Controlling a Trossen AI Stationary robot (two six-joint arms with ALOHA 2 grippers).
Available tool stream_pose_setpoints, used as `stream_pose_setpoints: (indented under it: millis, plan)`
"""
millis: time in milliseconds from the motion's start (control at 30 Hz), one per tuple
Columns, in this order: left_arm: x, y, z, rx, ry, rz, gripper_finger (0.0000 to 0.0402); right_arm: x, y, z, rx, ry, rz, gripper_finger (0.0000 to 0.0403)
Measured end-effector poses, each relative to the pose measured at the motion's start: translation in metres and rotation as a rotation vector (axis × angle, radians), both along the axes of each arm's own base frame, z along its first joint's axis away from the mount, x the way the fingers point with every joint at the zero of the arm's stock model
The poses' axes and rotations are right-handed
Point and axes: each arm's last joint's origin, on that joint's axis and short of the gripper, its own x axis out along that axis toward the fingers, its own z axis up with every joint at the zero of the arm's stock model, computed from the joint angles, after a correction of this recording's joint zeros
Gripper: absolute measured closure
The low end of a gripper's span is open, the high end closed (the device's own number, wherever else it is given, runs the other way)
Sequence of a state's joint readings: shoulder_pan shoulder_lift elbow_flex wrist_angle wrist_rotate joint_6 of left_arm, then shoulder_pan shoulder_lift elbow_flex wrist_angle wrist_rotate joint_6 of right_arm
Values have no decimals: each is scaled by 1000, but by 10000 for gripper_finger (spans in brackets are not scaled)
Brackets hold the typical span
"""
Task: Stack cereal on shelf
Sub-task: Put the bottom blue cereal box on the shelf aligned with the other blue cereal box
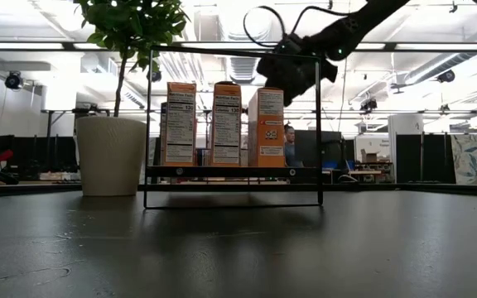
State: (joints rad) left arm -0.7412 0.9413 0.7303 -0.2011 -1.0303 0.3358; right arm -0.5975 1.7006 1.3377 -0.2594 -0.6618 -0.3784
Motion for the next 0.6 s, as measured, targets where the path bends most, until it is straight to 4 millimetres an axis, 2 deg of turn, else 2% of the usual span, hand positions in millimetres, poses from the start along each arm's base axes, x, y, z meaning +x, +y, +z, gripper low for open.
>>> stream_pose_setpoints:
  millis: [133, 300, 433, 600]
  plan:
    - [0, 2, 2, -41, -54, 91, 402, -15, -17, 1, 2, -66, 109, 394]
    - [0, 3, 9, -60, -136, 179, 402, -24, -27, -10, -49, -96, 111, 394]
    - [0, 4, 15, -43, -172, 231, 402, -22, -32, -12, -81, -133, 111, 394]
    - [0, 6, 25, -40, -190, 255, 402, -14, -37, -29, -70, -132, 113, 394]
